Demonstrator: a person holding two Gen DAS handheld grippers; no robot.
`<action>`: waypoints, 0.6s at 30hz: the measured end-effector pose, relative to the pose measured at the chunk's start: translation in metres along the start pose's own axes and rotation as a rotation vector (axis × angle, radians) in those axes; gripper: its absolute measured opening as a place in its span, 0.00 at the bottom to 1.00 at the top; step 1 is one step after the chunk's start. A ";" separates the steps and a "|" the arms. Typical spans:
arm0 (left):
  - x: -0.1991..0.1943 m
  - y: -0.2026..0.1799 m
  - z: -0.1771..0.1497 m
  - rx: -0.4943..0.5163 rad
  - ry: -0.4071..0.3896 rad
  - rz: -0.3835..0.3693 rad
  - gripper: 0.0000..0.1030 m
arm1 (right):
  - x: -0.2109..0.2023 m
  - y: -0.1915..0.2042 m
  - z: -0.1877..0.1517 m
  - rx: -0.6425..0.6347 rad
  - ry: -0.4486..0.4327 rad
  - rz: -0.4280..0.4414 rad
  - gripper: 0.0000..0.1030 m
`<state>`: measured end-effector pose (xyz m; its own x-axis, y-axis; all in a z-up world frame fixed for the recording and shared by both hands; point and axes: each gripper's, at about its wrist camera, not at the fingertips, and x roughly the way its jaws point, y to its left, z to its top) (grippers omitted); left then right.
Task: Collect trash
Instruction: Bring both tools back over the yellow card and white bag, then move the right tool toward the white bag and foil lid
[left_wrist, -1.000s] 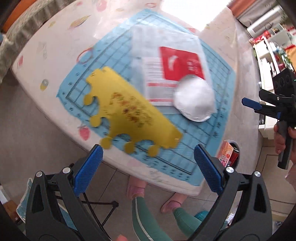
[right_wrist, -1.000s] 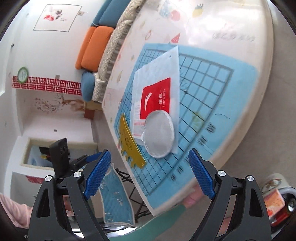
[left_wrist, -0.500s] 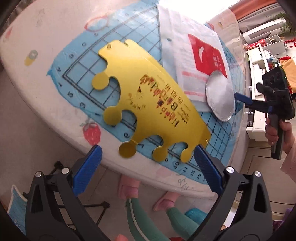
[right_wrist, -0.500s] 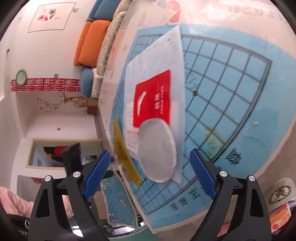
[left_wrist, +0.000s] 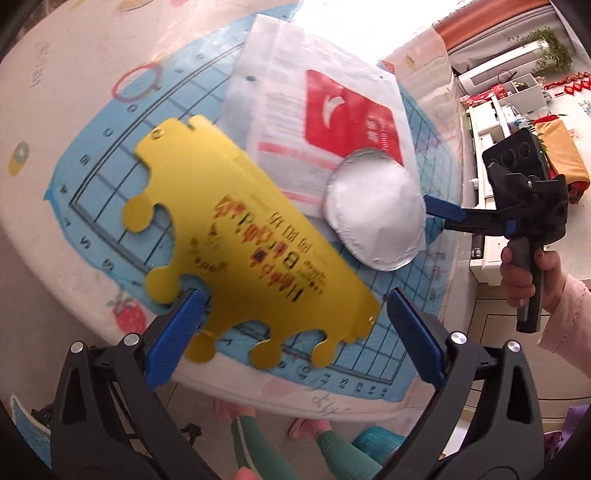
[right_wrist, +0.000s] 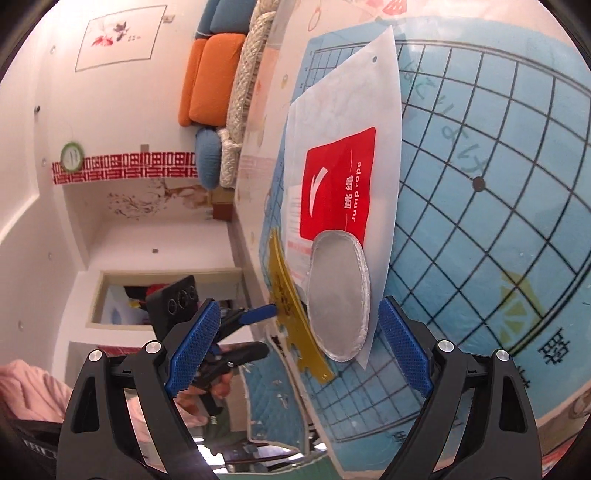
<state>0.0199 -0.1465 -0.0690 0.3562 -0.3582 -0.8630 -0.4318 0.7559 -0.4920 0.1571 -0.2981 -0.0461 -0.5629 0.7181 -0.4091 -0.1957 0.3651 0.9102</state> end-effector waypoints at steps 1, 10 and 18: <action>0.002 -0.005 0.002 0.003 -0.008 -0.005 0.93 | -0.001 0.000 0.000 -0.001 -0.004 0.004 0.85; 0.012 -0.026 0.006 0.026 0.002 -0.032 0.92 | -0.015 0.002 -0.002 -0.009 -0.030 -0.094 0.85; 0.014 -0.032 0.013 0.061 0.010 -0.023 0.92 | -0.003 0.005 0.000 -0.025 -0.007 -0.127 0.85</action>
<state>0.0498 -0.1688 -0.0635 0.3569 -0.3807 -0.8530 -0.3724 0.7795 -0.5037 0.1584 -0.2984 -0.0399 -0.5267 0.6710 -0.5220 -0.2856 0.4387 0.8521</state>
